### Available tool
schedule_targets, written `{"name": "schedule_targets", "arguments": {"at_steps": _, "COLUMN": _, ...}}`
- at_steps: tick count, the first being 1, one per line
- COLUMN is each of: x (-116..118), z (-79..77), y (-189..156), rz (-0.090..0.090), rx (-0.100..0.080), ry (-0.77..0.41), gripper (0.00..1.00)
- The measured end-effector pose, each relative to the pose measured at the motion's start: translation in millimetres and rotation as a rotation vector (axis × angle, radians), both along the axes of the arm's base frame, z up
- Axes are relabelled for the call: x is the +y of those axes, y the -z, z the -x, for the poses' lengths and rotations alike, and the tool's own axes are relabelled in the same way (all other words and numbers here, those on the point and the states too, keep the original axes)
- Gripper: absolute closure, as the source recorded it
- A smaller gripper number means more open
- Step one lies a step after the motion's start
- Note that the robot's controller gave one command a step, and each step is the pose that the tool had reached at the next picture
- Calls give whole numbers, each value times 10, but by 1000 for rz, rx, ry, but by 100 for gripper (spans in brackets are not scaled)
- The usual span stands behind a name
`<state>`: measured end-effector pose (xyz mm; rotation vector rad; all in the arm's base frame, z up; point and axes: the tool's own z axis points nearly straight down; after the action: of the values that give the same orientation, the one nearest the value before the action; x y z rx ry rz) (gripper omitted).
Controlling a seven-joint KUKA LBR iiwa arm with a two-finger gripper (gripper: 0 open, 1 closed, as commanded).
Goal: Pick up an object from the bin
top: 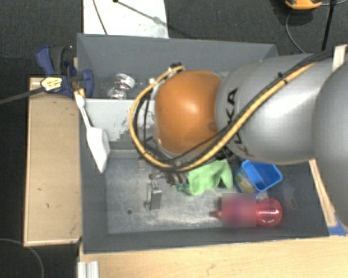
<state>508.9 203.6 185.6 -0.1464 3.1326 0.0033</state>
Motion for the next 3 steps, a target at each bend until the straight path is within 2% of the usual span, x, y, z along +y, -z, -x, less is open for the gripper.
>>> {"name": "schedule_targets", "arguments": {"at_steps": 1, "x": -730, "z": -29, "y": 695, "rz": 0, "rx": 2, "ry": 41, "gripper": 0}}
{"name": "schedule_targets", "arguments": {"at_steps": 2, "x": -1004, "z": 17, "y": 946, "rz": 9, "rx": 8, "ry": 51, "gripper": 0}}
{"name": "schedule_targets", "arguments": {"at_steps": 3, "x": -1088, "z": -406, "y": 1062, "rz": 0, "rx": 1, "ry": -144, "gripper": 0}}
